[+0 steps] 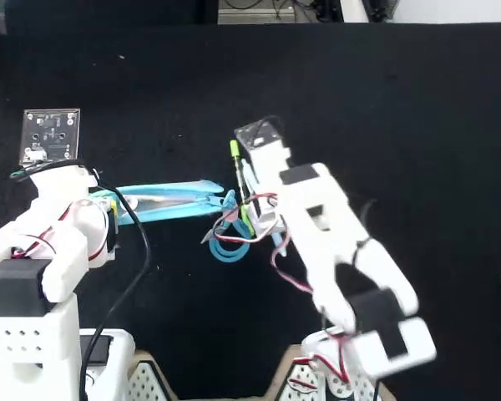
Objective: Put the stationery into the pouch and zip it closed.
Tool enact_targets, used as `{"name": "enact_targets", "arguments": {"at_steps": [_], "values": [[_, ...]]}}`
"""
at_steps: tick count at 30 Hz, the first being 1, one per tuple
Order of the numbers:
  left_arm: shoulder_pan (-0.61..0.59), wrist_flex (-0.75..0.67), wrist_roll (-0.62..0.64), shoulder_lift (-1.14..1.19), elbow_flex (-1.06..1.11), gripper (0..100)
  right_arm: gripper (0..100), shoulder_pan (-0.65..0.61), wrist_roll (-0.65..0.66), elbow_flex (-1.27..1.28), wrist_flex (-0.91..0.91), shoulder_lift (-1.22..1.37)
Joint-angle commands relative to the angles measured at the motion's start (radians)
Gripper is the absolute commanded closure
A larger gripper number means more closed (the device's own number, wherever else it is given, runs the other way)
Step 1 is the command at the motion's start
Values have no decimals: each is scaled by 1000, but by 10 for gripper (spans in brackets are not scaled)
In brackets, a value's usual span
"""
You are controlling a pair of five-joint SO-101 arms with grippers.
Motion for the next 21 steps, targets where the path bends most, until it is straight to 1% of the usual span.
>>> {"name": "enact_targets", "arguments": {"at_steps": [1,5,6,7,9,10,14,17,21], "values": [[-7,-6,5,11,5,970,800,12,-5,-84,-46,84],[-4,-6,5,9,5,970,805,78,86,-108,-51,186],[-4,-6,5,5,5,970,828,100,104,-111,-32,197],[-2,-6,5,3,5,970,872,124,112,-113,-25,200],[1,-8,5,3,5,970,995,176,112,-110,-14,199],[1,-9,5,5,5,970,976,203,112,-110,-3,194],[1,-9,5,11,5,970,988,313,126,-84,78,113],[1,-8,5,11,5,970,988,393,213,-30,166,-5],[1,-8,5,9,5,970,978,486,293,45,181,-142]]}}
